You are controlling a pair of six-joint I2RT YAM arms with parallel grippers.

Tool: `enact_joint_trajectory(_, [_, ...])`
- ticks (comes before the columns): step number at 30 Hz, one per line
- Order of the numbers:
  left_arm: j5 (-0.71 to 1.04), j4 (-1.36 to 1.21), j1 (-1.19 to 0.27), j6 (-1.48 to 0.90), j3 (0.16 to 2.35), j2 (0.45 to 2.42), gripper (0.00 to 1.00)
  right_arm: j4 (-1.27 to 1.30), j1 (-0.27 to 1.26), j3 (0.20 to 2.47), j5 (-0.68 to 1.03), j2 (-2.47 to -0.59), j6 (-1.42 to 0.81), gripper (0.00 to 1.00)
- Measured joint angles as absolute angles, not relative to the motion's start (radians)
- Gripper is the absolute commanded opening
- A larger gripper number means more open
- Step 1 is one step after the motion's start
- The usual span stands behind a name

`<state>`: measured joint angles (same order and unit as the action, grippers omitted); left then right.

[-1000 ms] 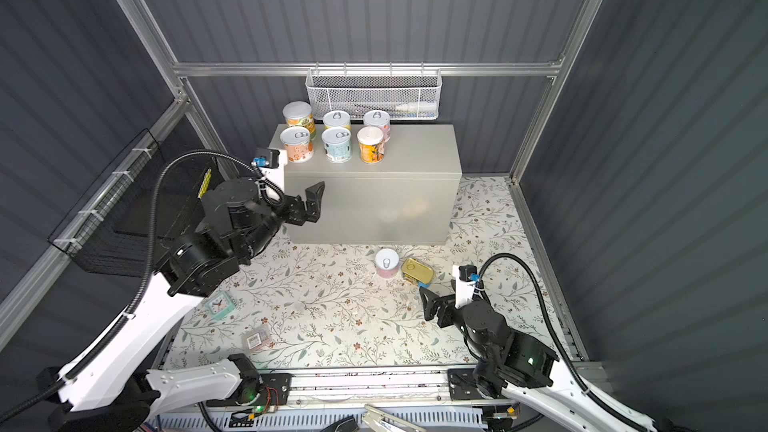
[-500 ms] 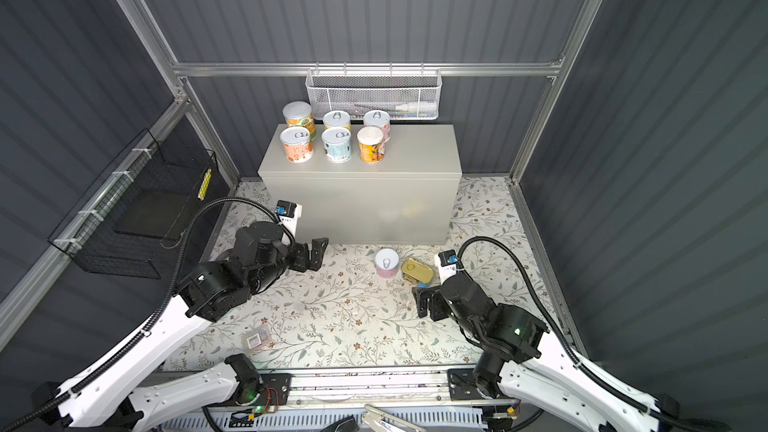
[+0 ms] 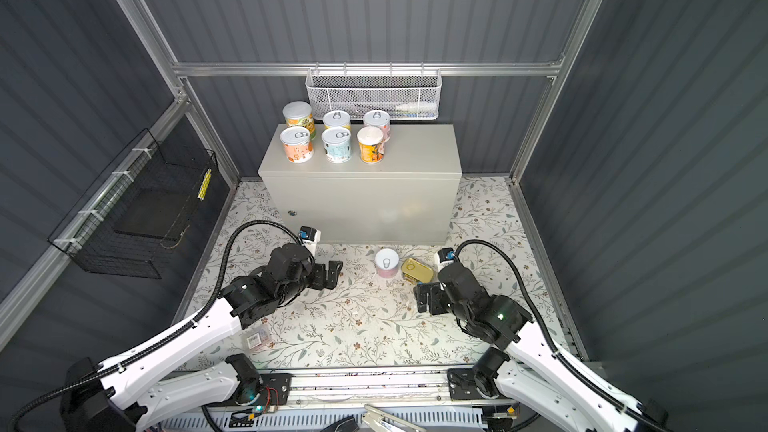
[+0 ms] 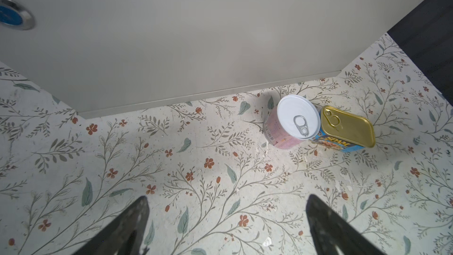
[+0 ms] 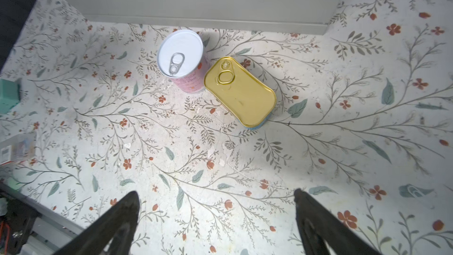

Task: Place and organize the canned foods onto the counter
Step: 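Lower the open right gripper over the gold tin beside the pink can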

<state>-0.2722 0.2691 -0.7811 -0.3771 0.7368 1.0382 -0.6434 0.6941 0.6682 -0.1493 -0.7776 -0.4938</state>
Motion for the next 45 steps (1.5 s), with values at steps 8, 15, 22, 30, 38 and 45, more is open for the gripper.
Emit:
enact_joint_trajectory(8, [-0.205, -0.005, -0.781, -0.285, 0.588, 1.065, 1.0, -0.635, 0.561, 0.709, -0.109, -0.932, -0.412, 0.99])
enact_joint_trajectory(15, [-0.127, -0.212, -0.781, -0.239, 0.461, 1.059, 1.0, -0.64, 0.517, 0.802, -0.076, -1.073, -0.345, 0.99])
enact_joint_trajectory(22, [-0.1, -0.286, -0.781, -0.239, 0.425, 1.049, 1.0, -0.648, 0.492, 0.805, -0.07, -1.11, -0.307, 0.99])
enact_joint_trajectory(30, [-0.117, -0.303, -0.781, -0.239, 0.416, 1.038, 1.0, -0.644, 0.484, 0.807, -0.068, -1.163, -0.282, 0.99])
enact_joint_trajectory(38, [-0.13, -0.308, -0.781, -0.239, 0.414, 1.028, 1.0, -0.635, 0.483, 0.811, -0.067, -1.21, -0.247, 0.99])
enact_joint_trajectory(45, [-0.13, -0.312, -0.781, -0.239, 0.414, 1.075, 1.0, -0.607, 0.482, 0.84, -0.038, -1.274, -0.2, 0.99])
